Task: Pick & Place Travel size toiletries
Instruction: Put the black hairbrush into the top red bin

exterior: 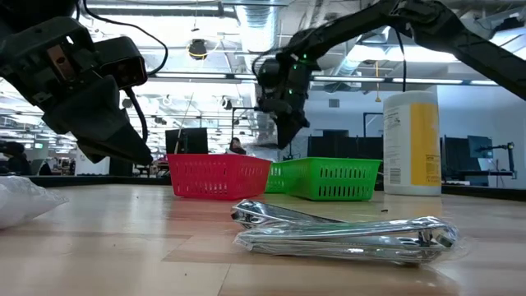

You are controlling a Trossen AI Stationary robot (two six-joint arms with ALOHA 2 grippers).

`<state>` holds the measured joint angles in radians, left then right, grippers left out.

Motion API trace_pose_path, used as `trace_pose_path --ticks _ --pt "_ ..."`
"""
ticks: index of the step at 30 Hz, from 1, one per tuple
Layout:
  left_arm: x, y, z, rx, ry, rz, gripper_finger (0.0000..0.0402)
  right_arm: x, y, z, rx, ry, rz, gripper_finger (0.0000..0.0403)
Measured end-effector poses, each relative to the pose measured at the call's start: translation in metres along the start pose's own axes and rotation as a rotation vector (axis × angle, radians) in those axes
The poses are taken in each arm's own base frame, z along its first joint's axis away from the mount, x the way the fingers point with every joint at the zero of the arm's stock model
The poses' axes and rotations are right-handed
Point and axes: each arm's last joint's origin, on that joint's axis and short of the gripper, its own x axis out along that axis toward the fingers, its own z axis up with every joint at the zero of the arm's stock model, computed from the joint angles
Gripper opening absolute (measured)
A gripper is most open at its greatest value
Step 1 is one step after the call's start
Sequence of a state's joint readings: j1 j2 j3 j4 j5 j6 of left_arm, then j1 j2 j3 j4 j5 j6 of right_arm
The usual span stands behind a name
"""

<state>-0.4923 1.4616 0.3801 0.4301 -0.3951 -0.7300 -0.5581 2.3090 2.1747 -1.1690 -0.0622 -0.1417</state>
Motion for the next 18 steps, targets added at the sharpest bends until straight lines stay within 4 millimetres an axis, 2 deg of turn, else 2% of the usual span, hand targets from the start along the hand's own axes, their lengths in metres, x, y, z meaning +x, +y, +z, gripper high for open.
trace_pose_path --ticks 10,18 --pt "0.000 0.000 0.000 0.000 -0.006 0.006 0.0058 0.000 -0.020 0.001 0.070 -0.047 -0.027 0.0000" --pt "0.000 0.000 0.000 0.000 -0.006 0.006 0.0058 0.000 -0.022 0.001 0.076 -0.051 -0.030 0.0000"
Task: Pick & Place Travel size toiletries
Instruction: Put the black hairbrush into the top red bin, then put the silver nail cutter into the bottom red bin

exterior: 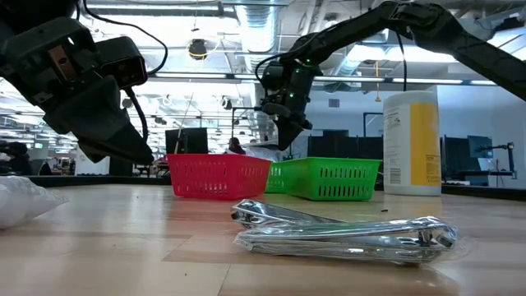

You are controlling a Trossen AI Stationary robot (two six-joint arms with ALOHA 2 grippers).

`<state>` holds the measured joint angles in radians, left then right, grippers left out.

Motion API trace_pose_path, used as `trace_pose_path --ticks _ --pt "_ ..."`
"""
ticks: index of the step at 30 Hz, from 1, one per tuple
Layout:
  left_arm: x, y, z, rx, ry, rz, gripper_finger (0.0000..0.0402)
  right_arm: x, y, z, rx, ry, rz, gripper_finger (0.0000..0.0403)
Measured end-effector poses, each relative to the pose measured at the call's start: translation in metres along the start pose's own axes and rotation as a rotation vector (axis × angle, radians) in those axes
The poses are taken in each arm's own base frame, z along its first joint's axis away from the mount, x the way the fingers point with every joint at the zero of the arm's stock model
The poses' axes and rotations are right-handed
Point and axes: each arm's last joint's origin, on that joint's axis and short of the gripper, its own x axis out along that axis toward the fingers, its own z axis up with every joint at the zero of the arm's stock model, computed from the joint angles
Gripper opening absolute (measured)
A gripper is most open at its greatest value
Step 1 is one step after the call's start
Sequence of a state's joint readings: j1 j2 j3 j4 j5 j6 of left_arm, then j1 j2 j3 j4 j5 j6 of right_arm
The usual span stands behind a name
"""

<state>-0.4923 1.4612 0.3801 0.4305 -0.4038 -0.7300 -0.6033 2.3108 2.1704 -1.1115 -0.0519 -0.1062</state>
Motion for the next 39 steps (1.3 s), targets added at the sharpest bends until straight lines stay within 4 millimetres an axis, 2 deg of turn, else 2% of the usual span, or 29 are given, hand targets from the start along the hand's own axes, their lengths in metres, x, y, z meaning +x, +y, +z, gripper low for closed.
trace_pose_path --ticks 4,9,14,20,27,33,36,39 --pt "0.000 0.000 0.000 0.000 0.000 0.000 0.0058 0.000 0.000 0.000 -0.001 0.004 0.001 0.0000" --pt "0.000 0.000 0.000 0.000 0.000 0.000 0.0058 0.011 -0.001 -0.004 0.002 0.008 0.000 0.0013" --pt "0.000 0.000 0.000 0.000 0.000 0.000 0.0058 0.030 -0.003 -0.014 0.004 0.053 0.004 0.0053" --pt "0.000 0.000 0.000 0.000 0.000 0.000 0.0058 0.031 -0.008 -0.017 0.022 0.069 0.002 0.0106" --pt "0.000 0.000 0.000 0.000 0.000 0.000 0.0058 0.025 -0.007 -0.015 0.019 0.071 0.004 0.0168" --pt "0.000 0.000 0.000 0.000 0.000 0.000 0.0058 0.010 0.003 -0.013 -0.001 0.114 0.013 0.0206" --pt "0.000 0.000 0.000 0.000 0.000 0.000 0.0058 0.000 0.015 -0.012 -0.008 0.134 0.035 0.0214" --pt "0.000 0.000 0.000 0.000 -0.006 0.007 0.0058 -0.007 0.037 -0.013 -0.040 0.170 0.127 0.0216"
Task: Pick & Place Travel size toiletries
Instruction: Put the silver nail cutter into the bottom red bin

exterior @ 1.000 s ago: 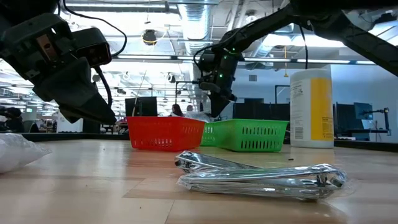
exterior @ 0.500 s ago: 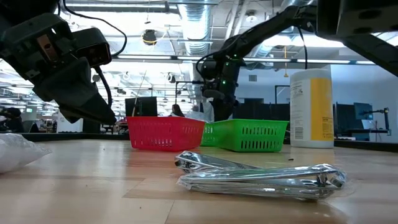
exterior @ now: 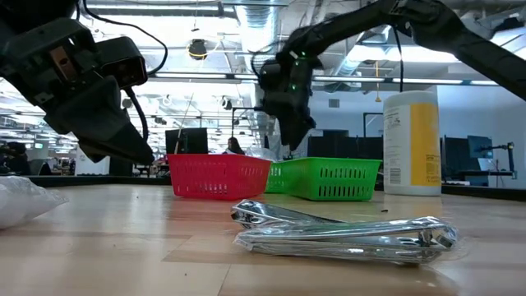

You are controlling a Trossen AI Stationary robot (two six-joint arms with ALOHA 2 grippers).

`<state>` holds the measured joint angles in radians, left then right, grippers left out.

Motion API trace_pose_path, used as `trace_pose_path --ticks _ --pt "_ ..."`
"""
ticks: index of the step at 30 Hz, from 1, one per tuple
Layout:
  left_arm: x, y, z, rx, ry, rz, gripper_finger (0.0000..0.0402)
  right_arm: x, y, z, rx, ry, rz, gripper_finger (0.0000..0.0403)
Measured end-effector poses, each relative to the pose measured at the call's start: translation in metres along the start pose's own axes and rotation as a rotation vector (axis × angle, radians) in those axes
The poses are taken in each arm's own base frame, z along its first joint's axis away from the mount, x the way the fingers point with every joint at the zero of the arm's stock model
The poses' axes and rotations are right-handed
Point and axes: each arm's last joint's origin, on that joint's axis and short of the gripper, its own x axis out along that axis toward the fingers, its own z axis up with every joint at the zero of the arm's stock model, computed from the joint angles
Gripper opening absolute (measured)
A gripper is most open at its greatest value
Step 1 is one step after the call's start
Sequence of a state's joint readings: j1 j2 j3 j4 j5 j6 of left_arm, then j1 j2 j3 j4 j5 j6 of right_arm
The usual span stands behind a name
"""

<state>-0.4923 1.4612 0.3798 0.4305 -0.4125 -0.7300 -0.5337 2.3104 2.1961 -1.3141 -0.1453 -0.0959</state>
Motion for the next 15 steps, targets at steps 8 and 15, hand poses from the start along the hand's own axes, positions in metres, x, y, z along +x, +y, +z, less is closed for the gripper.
trace_pose_path --ticks 8,15 --pt "0.000 0.000 0.000 0.042 -0.004 0.005 0.0058 -0.005 0.102 -0.007 -0.212 0.036 0.153 0.0199" --pt "0.000 0.000 0.000 0.041 -0.002 0.006 0.0058 -0.023 0.199 -0.032 -0.409 -0.015 0.193 0.0159"
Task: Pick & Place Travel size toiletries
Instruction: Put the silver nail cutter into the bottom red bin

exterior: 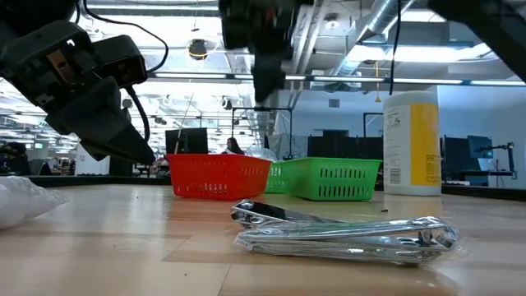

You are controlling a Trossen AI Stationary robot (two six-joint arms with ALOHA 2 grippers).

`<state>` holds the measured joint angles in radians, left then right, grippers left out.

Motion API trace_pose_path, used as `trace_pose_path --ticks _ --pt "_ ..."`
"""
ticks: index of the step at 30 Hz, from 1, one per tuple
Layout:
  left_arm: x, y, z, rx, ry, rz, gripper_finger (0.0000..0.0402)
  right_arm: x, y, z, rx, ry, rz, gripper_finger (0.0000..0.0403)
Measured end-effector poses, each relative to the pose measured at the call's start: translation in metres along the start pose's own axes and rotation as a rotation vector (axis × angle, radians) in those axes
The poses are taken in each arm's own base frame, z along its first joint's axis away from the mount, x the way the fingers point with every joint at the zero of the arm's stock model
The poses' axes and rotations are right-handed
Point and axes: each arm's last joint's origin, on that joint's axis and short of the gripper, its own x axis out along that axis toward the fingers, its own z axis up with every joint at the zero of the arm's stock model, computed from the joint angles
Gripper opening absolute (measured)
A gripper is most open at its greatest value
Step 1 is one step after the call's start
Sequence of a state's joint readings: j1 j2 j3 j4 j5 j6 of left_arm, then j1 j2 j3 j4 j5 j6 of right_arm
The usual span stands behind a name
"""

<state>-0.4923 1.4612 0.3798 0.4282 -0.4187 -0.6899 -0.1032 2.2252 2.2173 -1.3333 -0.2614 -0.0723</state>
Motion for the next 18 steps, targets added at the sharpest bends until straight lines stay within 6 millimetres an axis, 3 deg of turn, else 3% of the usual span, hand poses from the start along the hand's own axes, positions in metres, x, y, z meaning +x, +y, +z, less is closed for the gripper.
trace_pose_path --ticks 5,9,13,18 --pt "0.000 0.000 0.000 -0.002 0.000 0.000 0.0058 0.007 0.058 0.002 -0.103 -0.016 -0.033 0.0121" --pt "0.000 0.000 0.000 -0.003 0.001 0.000 0.0058 0.013 0.086 -0.004 -0.139 0.011 -0.101 0.0096" --pt "0.000 0.000 0.000 -0.003 0.001 0.001 0.0058 0.001 0.103 -0.014 -0.105 -0.025 -0.163 0.0083" --pt "0.000 0.000 0.000 -0.002 0.001 0.001 0.0058 -0.025 0.127 -0.044 -0.079 -0.115 -0.242 0.0079"
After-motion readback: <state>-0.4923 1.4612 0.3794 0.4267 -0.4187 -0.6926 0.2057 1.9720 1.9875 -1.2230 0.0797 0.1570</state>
